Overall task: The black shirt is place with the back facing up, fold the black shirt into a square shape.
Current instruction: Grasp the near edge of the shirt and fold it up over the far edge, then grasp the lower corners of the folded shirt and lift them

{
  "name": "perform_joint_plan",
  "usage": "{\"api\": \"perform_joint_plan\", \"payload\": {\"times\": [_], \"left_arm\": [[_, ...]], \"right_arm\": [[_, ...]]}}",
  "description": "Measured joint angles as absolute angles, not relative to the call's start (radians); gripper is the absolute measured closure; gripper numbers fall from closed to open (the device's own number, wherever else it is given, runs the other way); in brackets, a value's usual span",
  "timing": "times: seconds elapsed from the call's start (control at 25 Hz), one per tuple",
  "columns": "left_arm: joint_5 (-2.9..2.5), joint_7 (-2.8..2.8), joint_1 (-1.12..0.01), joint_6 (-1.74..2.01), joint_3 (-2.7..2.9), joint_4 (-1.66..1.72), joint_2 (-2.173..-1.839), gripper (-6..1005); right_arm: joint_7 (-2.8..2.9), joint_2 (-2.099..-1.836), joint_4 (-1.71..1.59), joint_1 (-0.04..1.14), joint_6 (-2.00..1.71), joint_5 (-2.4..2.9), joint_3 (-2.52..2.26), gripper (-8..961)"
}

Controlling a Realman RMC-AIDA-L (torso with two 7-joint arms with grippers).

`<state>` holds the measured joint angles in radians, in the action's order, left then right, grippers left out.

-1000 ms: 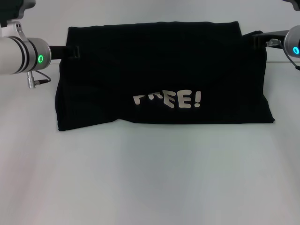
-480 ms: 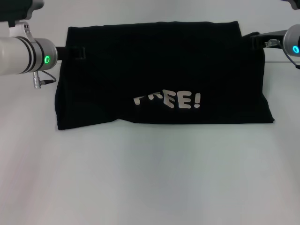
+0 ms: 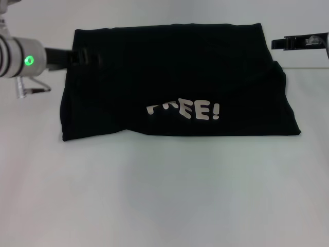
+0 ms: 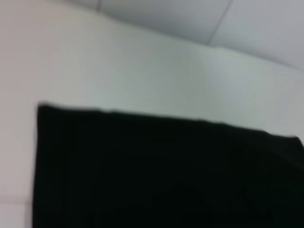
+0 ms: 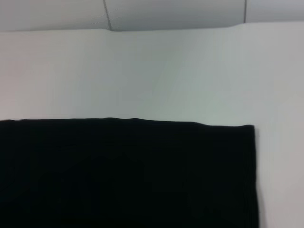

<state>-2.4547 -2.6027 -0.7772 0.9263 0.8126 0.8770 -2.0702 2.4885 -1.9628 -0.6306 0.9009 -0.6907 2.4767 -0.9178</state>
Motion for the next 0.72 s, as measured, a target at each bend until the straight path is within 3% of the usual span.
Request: {"api": "perform_joint_plan", "payload": {"times": [0.16, 0.28, 0.36, 0.48, 0.6, 0.72], "left_arm": [[-2.44, -2.639, -0.759, 1.16, 0.766, 0.862, -2.012, 467], [-2.437, -2.627, -0.744, 1.24, 0.731, 0.795, -1.96, 377], [-2.437, -2.627, -0.74, 1.25, 0.721, 0.782, -1.953, 318], [-2.436, -2.628, -0.73, 1.277, 0.691, 0.755, -1.938, 263], [-2.435, -2.637, -0.72, 1.287, 0.685, 0.742, -1.933, 225], [-2.439, -2.639, -0.717, 1.283, 0.675, 0.723, -1.931, 218]], "right_arm": [[2.574, -1.948, -0.694, 0.89, -0.822, 2.478, -0.917, 460], [2.628, -1.922, -0.698, 0.901, -0.906, 2.479, -0.916, 312], [2.661, -1.9, -0.695, 0.912, -0.953, 2.48, -0.916, 214], [2.718, -1.866, -0.687, 0.928, -1.006, 2.48, -0.915, 154], [2.733, -1.852, -0.687, 0.931, -1.031, 2.481, -0.907, 95], [2.736, -1.843, -0.693, 0.931, -1.057, 2.481, -0.894, 97]]}}
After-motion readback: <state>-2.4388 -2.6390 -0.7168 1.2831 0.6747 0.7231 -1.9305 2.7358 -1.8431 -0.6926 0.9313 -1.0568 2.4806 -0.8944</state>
